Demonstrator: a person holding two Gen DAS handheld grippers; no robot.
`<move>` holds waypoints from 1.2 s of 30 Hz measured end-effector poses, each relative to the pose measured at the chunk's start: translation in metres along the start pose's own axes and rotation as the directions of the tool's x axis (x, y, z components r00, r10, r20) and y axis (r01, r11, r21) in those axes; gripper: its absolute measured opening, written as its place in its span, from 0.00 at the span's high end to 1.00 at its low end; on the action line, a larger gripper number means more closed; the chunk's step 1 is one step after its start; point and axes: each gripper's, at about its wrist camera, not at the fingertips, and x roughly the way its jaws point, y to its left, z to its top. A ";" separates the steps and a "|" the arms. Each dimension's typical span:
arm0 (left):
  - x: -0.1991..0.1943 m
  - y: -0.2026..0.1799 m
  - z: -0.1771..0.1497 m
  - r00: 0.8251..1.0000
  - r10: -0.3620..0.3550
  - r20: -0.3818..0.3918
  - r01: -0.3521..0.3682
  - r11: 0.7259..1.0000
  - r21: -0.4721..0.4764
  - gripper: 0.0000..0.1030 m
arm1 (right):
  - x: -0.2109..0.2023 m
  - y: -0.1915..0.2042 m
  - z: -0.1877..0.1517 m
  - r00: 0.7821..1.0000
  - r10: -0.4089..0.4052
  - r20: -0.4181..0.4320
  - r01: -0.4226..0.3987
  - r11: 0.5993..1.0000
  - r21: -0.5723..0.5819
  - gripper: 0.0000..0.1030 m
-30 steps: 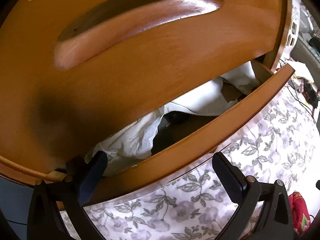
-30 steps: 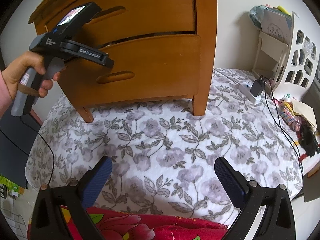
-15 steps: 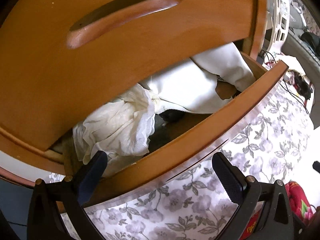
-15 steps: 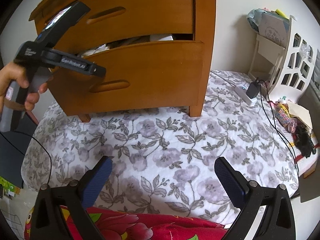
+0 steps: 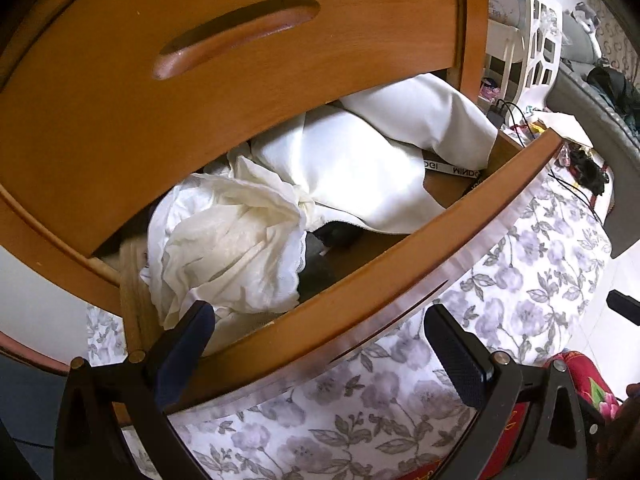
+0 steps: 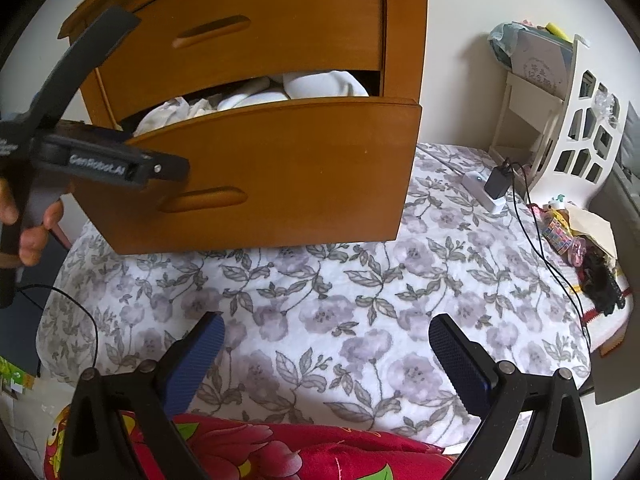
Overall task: Organize soft objects
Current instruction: 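Pull the lower drawer further out with the left tool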
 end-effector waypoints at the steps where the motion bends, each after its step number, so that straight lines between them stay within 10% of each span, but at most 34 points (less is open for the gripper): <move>1: -0.004 0.000 0.001 1.000 0.000 0.002 0.000 1.000 -0.005 0.00 | 0.000 0.000 0.000 1.000 -0.001 0.000 0.001 1.000 0.000 0.00; 21: -0.007 -0.003 0.004 0.992 -0.104 -0.066 0.105 0.994 0.007 0.00 | 0.001 0.001 -0.001 1.000 -0.003 -0.010 0.003 1.000 0.000 0.00; 32: -0.010 -0.011 0.004 0.979 -0.117 -0.165 0.144 0.976 0.166 0.00 | 0.001 0.000 -0.001 1.000 0.000 -0.016 0.000 1.000 0.004 0.00; 36: -0.009 -0.002 0.011 0.972 -0.169 -0.163 0.181 0.982 0.063 0.00 | 0.001 0.000 -0.001 1.000 0.001 -0.017 -0.001 1.000 0.005 0.00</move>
